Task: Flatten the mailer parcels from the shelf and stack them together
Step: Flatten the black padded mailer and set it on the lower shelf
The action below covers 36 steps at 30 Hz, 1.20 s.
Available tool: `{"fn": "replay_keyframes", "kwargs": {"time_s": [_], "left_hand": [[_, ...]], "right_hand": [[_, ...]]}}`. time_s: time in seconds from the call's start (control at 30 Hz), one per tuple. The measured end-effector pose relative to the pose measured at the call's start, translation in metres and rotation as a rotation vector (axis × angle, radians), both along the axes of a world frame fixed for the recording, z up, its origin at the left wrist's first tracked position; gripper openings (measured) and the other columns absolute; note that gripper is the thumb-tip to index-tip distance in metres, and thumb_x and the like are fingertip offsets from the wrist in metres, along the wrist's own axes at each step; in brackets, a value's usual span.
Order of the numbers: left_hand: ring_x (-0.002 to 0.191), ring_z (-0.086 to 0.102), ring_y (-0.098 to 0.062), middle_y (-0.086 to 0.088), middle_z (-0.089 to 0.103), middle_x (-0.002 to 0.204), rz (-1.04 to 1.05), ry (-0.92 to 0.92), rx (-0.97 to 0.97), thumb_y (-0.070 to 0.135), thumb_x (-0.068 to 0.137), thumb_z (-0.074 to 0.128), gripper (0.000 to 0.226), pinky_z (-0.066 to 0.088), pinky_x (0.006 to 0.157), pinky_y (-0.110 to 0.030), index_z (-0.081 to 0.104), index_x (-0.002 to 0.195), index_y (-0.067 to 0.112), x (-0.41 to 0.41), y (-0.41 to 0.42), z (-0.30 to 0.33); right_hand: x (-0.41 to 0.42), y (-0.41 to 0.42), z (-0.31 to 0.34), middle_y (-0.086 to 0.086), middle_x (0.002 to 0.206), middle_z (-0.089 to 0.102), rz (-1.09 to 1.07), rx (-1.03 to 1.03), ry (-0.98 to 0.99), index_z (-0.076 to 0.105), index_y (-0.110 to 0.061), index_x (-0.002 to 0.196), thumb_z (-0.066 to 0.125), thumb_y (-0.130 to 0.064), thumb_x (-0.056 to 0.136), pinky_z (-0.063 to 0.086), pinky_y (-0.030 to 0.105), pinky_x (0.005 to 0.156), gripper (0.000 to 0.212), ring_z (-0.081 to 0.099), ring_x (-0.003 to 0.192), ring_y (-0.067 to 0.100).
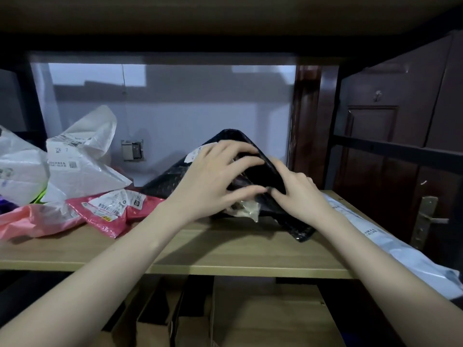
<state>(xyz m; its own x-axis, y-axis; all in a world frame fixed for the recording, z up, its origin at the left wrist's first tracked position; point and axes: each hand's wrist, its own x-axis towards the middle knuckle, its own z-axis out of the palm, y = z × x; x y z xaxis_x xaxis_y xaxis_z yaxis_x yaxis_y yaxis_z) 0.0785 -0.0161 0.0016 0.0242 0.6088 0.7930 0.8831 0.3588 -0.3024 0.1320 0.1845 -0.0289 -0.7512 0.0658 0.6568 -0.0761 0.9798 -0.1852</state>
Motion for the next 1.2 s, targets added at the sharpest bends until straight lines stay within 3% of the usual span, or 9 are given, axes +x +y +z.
{"fn": "replay_keyframes", "kwargs": {"time_s": [0.13,0.2,0.33,0.43,0.63,0.77,0.9,1.03,1.2], "left_hand": [[0.112,0.052,-0.011,0.010,0.059,0.119,0.060,0.007,-0.191,0.074,0.078,0.042,0.071,0.023,0.106,-0.030,0.052,0.129,0.026,0.014,0.000,-0.011],[0.114,0.051,-0.013,0.009,0.057,0.120,0.118,0.052,-0.248,0.073,0.074,0.049,0.073,0.021,0.108,-0.034,0.050,0.130,0.026,0.011,0.000,-0.017],[0.099,0.059,-0.018,0.008,0.064,0.100,0.090,0.129,-0.145,0.036,0.075,0.061,0.030,0.030,0.100,-0.033,0.063,0.103,0.025,0.000,-0.001,-0.020],[0.081,0.062,-0.018,0.008,0.065,0.079,0.059,0.101,-0.034,0.024,0.074,0.064,0.012,0.037,0.093,-0.031,0.066,0.085,0.022,-0.008,-0.009,-0.015],[0.065,0.057,-0.009,0.007,0.067,0.071,-0.057,-0.293,0.249,0.035,0.081,0.062,0.019,0.051,0.066,-0.034,0.069,0.085,0.018,-0.021,-0.034,0.000],[0.062,0.056,0.009,0.022,0.064,0.063,-0.127,-0.475,0.477,0.027,0.078,0.075,0.008,0.044,0.063,-0.014,0.069,0.079,0.022,-0.031,-0.048,0.009],[0.060,0.054,0.001,0.018,0.064,0.060,-0.236,-0.706,0.646,0.029,0.076,0.075,0.012,0.045,0.065,-0.024,0.068,0.070,0.037,-0.041,-0.057,0.013],[0.063,0.057,0.001,0.021,0.064,0.059,-0.319,-0.781,0.767,0.028,0.077,0.072,0.014,0.049,0.072,-0.029,0.067,0.069,0.038,-0.044,-0.060,0.015],[0.062,0.053,-0.001,0.019,0.061,0.058,-0.371,-0.774,0.732,0.026,0.080,0.069,0.018,0.044,0.067,-0.024,0.066,0.068,0.040,-0.040,-0.058,0.018]], "right_hand": [[0.002,0.000,-0.001,0.014,0.099,0.067,-0.002,-0.026,-0.020,0.021,-0.042,0.136,0.051,-0.028,0.087,0.046,0.044,0.084,0.059,0.058,0.098,0.044],[0.003,-0.002,-0.001,0.013,0.100,0.067,0.006,-0.043,-0.026,0.023,-0.039,0.136,0.051,-0.027,0.087,0.044,0.042,0.083,0.057,0.057,0.099,0.044],[0.004,-0.005,-0.005,0.012,0.097,0.068,-0.014,-0.012,-0.005,0.027,-0.033,0.137,0.052,-0.033,0.090,0.042,0.042,0.085,0.053,0.058,0.096,0.042],[0.005,-0.005,-0.006,0.014,0.087,0.066,-0.048,0.020,0.011,0.031,-0.031,0.134,0.051,-0.035,0.092,0.043,0.044,0.085,0.047,0.058,0.089,0.043],[0.007,0.007,-0.012,0.015,0.076,0.062,-0.153,0.033,-0.045,0.041,-0.027,0.125,0.044,-0.037,0.095,0.046,0.049,0.083,0.031,0.058,0.085,0.044],[0.013,0.009,-0.013,0.017,0.086,0.067,-0.171,0.031,-0.041,0.049,-0.021,0.115,0.037,-0.041,0.097,0.043,0.042,0.073,0.029,0.059,0.087,0.044],[0.019,0.004,-0.007,0.021,0.096,0.066,-0.217,0.093,-0.021,0.051,-0.020,0.116,0.033,-0.044,0.097,0.041,0.042,0.072,0.035,0.058,0.093,0.046],[0.020,0.007,0.003,0.022,0.100,0.065,-0.226,0.084,-0.025,0.052,-0.020,0.113,0.033,-0.048,0.096,0.043,0.045,0.078,0.038,0.056,0.097,0.047],[0.024,0.016,0.006,0.012,0.096,0.067,-0.123,-0.057,-0.125,0.056,-0.029,0.108,0.038,-0.061,0.088,0.043,0.041,0.082,0.042,0.057,0.098,0.037]]}}
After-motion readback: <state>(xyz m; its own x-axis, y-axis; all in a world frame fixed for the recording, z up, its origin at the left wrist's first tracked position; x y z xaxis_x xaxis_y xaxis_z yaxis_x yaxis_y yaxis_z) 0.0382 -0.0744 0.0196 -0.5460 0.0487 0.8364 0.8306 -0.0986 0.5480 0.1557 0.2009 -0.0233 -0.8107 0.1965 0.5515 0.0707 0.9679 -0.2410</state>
